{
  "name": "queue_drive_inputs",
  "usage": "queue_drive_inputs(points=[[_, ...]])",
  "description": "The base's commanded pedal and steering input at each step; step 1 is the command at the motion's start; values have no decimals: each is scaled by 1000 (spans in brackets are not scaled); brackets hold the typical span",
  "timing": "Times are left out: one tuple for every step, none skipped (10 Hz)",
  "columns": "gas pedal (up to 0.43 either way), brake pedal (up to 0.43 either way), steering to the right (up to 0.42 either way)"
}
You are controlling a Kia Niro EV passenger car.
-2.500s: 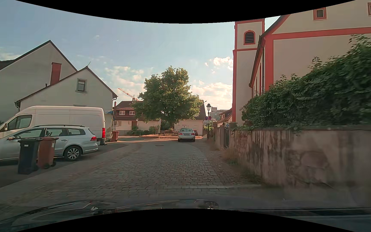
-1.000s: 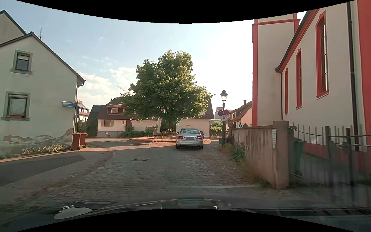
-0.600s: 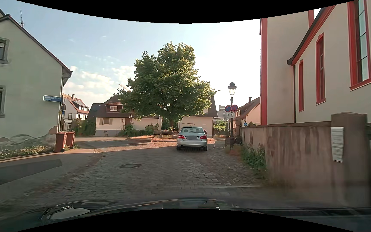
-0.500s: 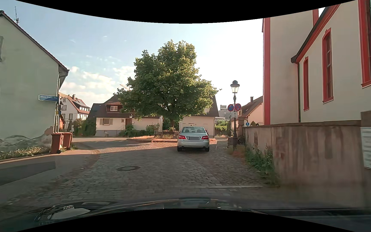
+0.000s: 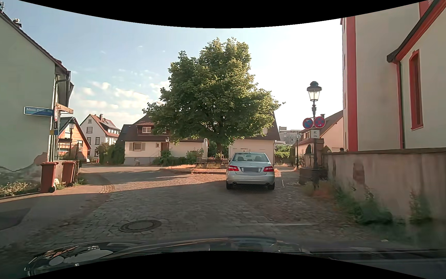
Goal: Follow the waypoints while adhering to traffic rules and regulations
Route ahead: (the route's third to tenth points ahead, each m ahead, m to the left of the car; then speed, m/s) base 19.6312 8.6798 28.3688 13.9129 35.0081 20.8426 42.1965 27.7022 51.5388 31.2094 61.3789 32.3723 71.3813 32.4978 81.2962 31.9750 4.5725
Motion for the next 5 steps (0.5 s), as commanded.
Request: queue_drive_inputs(points=[[59, 0, -198], [79, 0, -219], [79, 0, -230], [79, 0, -230], [79, 0, -221]])
